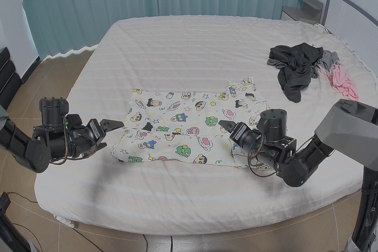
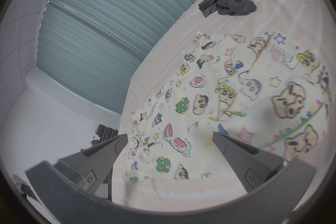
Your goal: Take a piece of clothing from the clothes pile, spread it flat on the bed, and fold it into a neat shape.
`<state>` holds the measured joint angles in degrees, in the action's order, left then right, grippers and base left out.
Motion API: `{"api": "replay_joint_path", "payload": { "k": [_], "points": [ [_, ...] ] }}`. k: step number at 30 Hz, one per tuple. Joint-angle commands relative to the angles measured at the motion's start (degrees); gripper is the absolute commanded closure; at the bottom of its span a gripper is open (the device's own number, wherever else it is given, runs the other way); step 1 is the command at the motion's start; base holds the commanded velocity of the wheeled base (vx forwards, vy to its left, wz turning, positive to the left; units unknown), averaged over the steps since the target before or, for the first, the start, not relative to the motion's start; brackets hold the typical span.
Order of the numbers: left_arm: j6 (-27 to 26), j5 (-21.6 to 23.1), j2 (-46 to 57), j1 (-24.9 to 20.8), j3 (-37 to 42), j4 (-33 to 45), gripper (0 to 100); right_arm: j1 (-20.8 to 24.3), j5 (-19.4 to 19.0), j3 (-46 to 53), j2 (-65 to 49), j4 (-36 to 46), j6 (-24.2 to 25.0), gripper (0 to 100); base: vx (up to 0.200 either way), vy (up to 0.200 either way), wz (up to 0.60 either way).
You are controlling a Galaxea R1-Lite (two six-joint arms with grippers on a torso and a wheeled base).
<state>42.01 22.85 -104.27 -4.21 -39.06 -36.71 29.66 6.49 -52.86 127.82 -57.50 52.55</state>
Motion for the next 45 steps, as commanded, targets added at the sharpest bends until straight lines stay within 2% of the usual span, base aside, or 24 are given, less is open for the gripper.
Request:
{"api": "replay_joint_path", "payload": {
  "k": [1,5,6,7,10,12,13,14,21,36,37,45],
  "points": [
    [-17.4,0.7,-10.4,1.0,-15.4,14.7,0,-3.0,-0.9,21.6,-12.3,-9.8,-2.0,0,0.0,0.0,0.0],
    [-29.4,1.8,-13.9,1.5,-20.8,25.6,0,-3.7,-4.3,30.8,-13.6,-15.1,-2.0,0,0.0,0.0,0.0],
    [-29.4,1.8,-13.9,1.5,-20.8,25.6,0,-3.7,-4.3,30.8,-13.6,-15.1,-2.0,0,0.0,0.0,0.0],
    [-30.1,1.7,-15.6,1.6,-23.6,27.8,0,-4.8,-5.2,34.1,-12.9,-19.8,-1.8,0,0.0,0.0,0.0],
    [-31.5,1.7,-19.1,2.9,-27.4,27.9,0,-6.2,-7.0,37.2,-10.7,-26.8,-1.8,0,0.0,0.0,0.0],
    [-31.6,1.7,-19.3,2.9,-27.6,27.9,0,-6.3,-7.1,37.3,-10.7,-27.0,-1.8,0,0.0,0.0,0.0],
    [-34.6,1.9,-21.4,3.4,-30.1,28.2,0,-6.5,-7.7,39.8,-8.6,-32.2,-2.0,0,0.0,0.0,0.0],
    [-35.2,2.2,-22.0,3.4,-30.6,28.2,0,-6.3,-7.8,40.2,-8.3,-32.5,-2.1,0,0.0,0.0,0.0],
    [-36.7,3.0,-26.2,3.1,-35.8,28.2,0,-6.2,-7.8,40.6,-9.3,-32.2,-1.8,0,0.0,0.0,0.0],
    [-36.5,3.0,-29.2,1.0,-38.7,27.8,0,-5.7,-8.0,41.4,-9.3,-32.2,-1.8,0,0.0,0.0,0.0],
    [-36.5,2.9,-29.3,1.1,-38.9,28.0,100,-5.7,-8.0,41.4,-9.4,-32.2,-1.8,0,0.0,0.0,0.0],
    [-36.4,2.9,-29.1,2.5,-37.9,28.4,100,-5.6,-8.0,41.4,-9.4,-32.2,-1.7,0,0.0,0.0,0.0]
  ]
}}
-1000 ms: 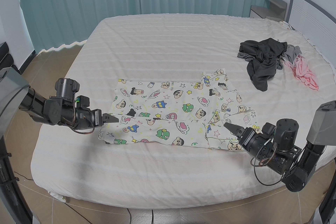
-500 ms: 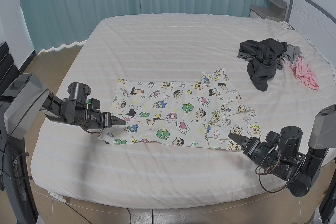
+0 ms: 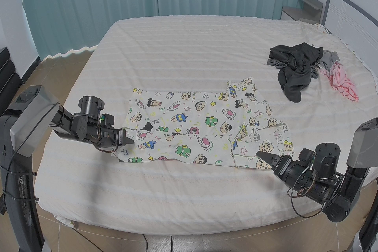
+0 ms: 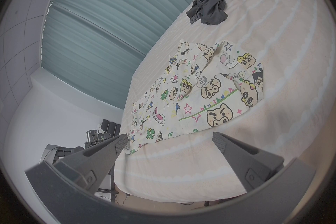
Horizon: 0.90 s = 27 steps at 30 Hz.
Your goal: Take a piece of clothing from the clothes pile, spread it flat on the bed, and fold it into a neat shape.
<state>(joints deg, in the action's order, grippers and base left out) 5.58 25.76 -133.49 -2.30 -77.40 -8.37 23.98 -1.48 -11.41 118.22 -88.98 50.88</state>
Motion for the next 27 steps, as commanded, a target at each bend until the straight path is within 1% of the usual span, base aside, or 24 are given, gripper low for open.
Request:
{"api": "replay_joint_path", "payload": {
  "k": [1,11,13,18,27],
  "points": [
    [0.0,0.0,0.4,1.4,0.9,0.0,100,0.5,0.0,0.0,0.2,-0.8,0.0,0,0.0,0.0,0.0],
    [0.0,-0.1,3.3,3.6,2.4,0.1,100,0.7,0.0,0.1,0.2,-0.8,0.0,0,0.0,0.0,0.0],
    [-0.2,-0.3,3.7,4.1,2.4,1.3,100,0.7,0.1,0.1,0.3,-0.8,0.0,0,0.0,0.0,0.0],
    [-0.5,-0.3,4.0,4.2,2.4,3.5,100,0.7,0.1,0.3,0.3,-0.8,0.0,0,0.0,0.0,0.0],
    [-0.4,-0.4,3.5,3.6,2.3,3.3,100,0.7,0.1,0.3,0.6,-0.8,0.0,0,0.0,0.0,0.0]
  ]
}}
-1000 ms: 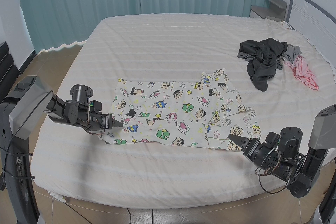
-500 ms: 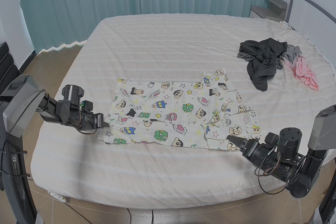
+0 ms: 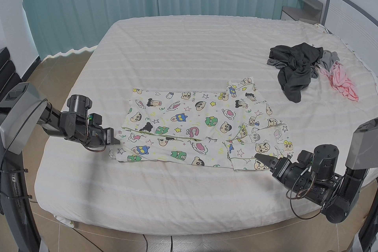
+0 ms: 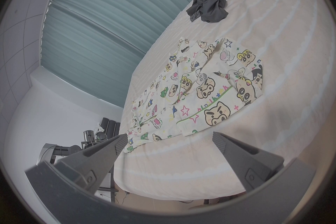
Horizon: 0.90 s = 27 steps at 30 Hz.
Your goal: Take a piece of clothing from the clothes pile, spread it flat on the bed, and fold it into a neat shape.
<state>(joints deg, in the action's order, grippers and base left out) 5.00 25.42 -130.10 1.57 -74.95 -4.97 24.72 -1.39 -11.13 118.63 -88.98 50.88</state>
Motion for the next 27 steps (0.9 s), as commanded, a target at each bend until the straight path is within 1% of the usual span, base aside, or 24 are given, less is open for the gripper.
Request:
{"api": "replay_joint_path", "payload": {
  "k": [1,4,5,9,12,14,15,17,18,20,21,22,23,25,26,27],
  "points": [
    [0.1,0.1,0.2,-0.3,0.1,-0.1,100,0.0,0.0,0.0,0.2,-0.8,0.0,0,0.0,0.0,0.0],
    [0.3,0.1,0.0,-0.8,0.0,-0.2,100,0.0,0.0,0.1,0.3,-0.8,0.0,0,0.0,0.0,0.0],
    [0.5,0.1,0.0,-0.9,0.0,-0.2,0,0.0,0.0,0.0,0.3,-0.8,0.0,0,0.0,0.0,0.0],
    [0.6,-0.1,0.5,-0.6,0.2,0.3,0,-0.3,0.2,0.0,0.5,-0.8,0.1,0,0.0,0.0,0.0],
    [2.2,-0.1,2.7,-0.3,1.7,0.4,0,-0.2,0.3,0.1,1.1,-0.8,0.1,0,0.0,0.0,0.0],
    [7.9,-0.2,7.8,-0.8,4.6,0.4,0,-0.1,0.5,0.0,2.8,-0.8,1.3,0,0.0,0.0,0.0],
    [9.5,-0.3,8.7,-1.0,5.2,0.4,0,-0.1,0.5,-0.1,3.2,-0.8,1.8,0,0.0,0.0,0.0],
    [15.0,-2.1,12.1,-2.5,7.0,0.5,0,-0.1,0.7,-0.3,4.3,-0.8,3.2,0,0.0,0.0,0.0],
    [19.1,-4.4,14.6,-3.7,9.0,0.4,0,-0.1,0.8,-0.4,5.0,-0.8,4.2,0,0.0,0.0,0.0],
    [23.9,-6.8,17.9,-5.8,12.6,0.4,0,-0.1,0.8,-0.6,5.8,-0.8,5.0,0,0.0,0.0,0.0],
    [25.1,-7.2,18.9,-6.6,13.9,0.4,0,-0.1,0.8,-0.6,6.1,-0.8,5.0,0,0.0,0.0,0.0],
    [28.0,-7.4,20.9,-8.3,16.5,0.4,0,-0.1,1.2,-0.7,6.5,-0.8,5.0,0,0.0,0.0,0.0],
    [29.4,-7.5,21.7,-9.0,17.6,0.3,0,-0.1,1.5,-0.8,6.6,-0.8,5.0,0,0.0,0.0,0.0],
    [37.8,-8.4,23.5,-12.7,21.2,-0.2,0,-0.1,2.1,-0.8,7.1,-0.8,5.1,0,0.0,0.0,0.0],
    [37.8,-8.4,23.5,-12.7,21.2,-0.2,0,-0.1,2.1,-0.8,7.1,-0.8,5.1,0,0.0,0.0,0.0],
    [45.4,-10.6,23.0,-15.1,22.2,-1.0,0,-0.1,2.2,-0.8,7.3,-0.8,5.1,0,0.0,0.0,0.0]
  ]
}}
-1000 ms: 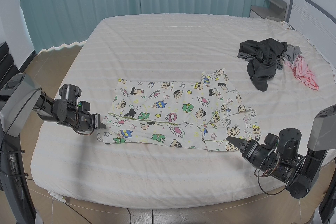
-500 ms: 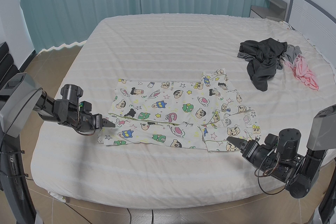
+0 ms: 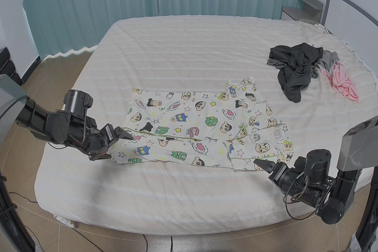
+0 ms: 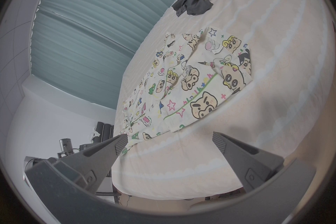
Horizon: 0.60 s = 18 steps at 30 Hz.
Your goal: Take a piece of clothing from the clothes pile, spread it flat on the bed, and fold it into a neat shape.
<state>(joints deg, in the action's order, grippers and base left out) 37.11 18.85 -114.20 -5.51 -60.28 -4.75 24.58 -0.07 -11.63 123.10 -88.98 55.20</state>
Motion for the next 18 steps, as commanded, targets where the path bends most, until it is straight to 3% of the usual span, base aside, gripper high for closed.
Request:
{"api": "replay_joint_path", "payload": {
  "k": [1,3,6,10,13,18],
  "points": [
    [16.5,-5.0,7.0,-8.8,8.1,-2.3,0,0.0,0.9,-0.3,2.8,-0.8,0.8,0,0.0,0.0,0.0],
    [19.9,-5.9,5.7,-9.9,9.8,-6.0,0,0.0,0.9,-0.3,2.9,-0.8,0.9,0,0.0,0.0,0.0],
    [20.5,-8.3,3.0,-10.1,13.5,-14.4,0,0.0,1.7,-0.3,3.4,-0.8,0.9,0,0.0,0.0,0.0],
    [20.0,-19.2,-5.5,-11.2,14.0,-22.2,0,0.0,3.3,-1.5,4.2,-0.9,0.9,0,0.0,0.0,0.0],
    [19.3,-23.3,-9.1,-11.9,13.0,-24.2,0,0.0,3.4,-1.6,4.2,-0.8,0.9,0,0.0,0.0,0.0],
    [19.4,-25.0,-11.6,-13.9,11.2,-24.3,0,-0.1,3.5,-1.6,4.1,-0.9,0.9,0,0.0,0.0,0.0]
  ]
}}
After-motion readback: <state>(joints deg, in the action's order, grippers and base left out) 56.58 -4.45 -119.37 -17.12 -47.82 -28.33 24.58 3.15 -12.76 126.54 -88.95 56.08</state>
